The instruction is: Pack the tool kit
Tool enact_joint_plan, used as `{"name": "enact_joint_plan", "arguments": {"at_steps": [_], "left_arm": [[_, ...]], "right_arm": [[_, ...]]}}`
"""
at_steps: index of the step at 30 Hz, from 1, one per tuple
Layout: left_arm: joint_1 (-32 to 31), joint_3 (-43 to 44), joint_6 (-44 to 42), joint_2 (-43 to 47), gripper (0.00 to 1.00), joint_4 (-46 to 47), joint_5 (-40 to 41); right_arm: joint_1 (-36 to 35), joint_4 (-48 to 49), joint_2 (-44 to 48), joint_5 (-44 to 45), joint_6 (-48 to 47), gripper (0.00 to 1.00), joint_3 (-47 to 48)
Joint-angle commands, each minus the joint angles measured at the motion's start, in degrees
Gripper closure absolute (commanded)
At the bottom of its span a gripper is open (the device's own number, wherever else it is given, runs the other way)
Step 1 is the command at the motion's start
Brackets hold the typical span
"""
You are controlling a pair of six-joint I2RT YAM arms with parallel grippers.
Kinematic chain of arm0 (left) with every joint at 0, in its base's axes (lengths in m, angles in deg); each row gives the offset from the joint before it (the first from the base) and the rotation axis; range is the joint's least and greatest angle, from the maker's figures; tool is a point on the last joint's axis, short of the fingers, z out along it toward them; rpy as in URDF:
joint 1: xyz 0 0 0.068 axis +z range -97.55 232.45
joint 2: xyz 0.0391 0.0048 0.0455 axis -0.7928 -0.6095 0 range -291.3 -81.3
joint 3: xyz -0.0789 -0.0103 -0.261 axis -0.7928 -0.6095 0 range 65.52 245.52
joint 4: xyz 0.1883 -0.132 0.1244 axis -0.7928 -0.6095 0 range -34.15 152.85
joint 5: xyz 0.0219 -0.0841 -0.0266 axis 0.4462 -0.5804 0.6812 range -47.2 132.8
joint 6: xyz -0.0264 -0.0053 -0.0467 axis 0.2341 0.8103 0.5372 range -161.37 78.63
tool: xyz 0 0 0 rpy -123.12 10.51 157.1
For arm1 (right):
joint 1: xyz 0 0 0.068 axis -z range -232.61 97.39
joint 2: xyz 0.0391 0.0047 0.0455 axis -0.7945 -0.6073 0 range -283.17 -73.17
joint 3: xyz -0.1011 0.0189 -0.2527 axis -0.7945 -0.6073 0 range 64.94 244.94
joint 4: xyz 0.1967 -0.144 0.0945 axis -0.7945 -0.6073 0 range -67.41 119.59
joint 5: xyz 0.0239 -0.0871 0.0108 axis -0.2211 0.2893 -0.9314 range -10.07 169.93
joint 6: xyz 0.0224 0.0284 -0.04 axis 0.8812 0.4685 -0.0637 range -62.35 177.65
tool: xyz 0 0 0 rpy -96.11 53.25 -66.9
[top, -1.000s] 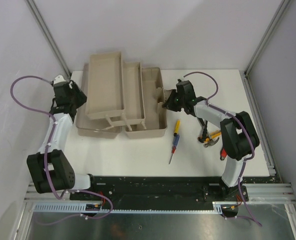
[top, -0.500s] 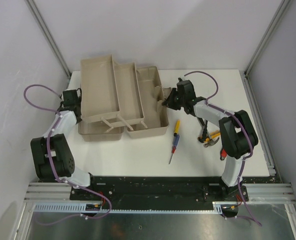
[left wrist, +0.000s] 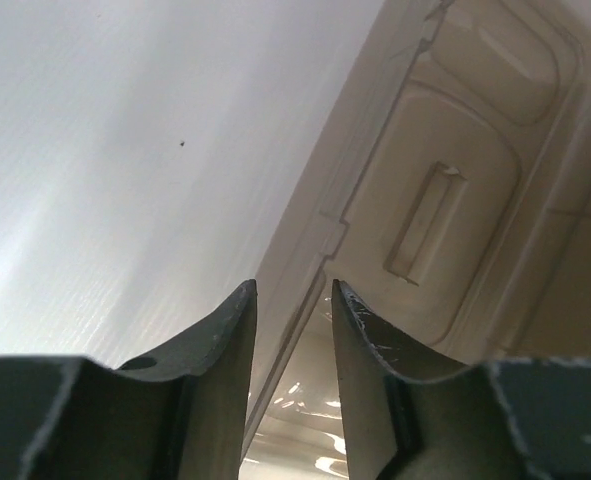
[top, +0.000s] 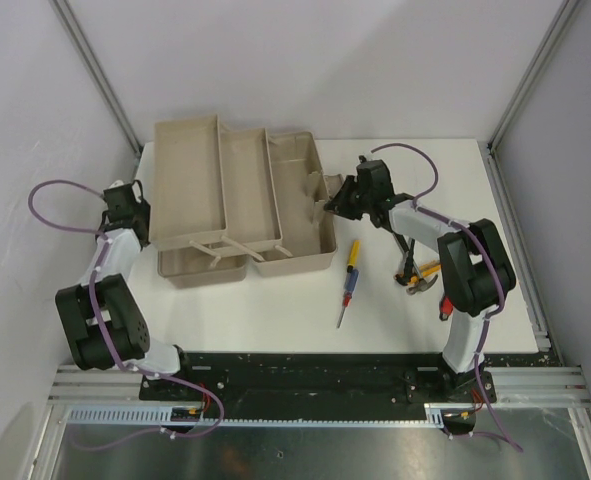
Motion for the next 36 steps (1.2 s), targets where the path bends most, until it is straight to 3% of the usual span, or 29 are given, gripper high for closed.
{"name": "enact_joint_plan", "arguments": {"at_steps": [1,7,11,19,26,36], "left_arm": [[-0.1,1.9,-0.7,-1.1,0.62,4.3,-5.0],[1.1,1.9,0.6,-3.8,0.64,4.9,-3.4],[3.6,1.8,2.2,-2.4,0.57,5.1,-2.5],[4.8,3.2,3.6,5.7,0.33,4.7,-0.3],[4.9,4.1,4.1,9.9,0.13,2.6,2.6],[5.0,5.5,8.2,14.9,0.05,-6.7,12.7]], "right_arm": [[0.3,-6.4,-3.2,0.0,2.9,0.99,-2.8],[0.1,-6.1,-2.1,-0.2,2.9,0.98,-2.9],[0.5,-4.8,0.7,-1.2,2.7,0.87,-2.9],[1.8,-3.0,9.1,-1.2,1.7,0.58,-2.8],[4.2,-8.8,16.8,3.3,-1.1,0.36,-2.8],[8.3,-20.8,24.6,14.3,-4.2,0.32,-9.0]]}}
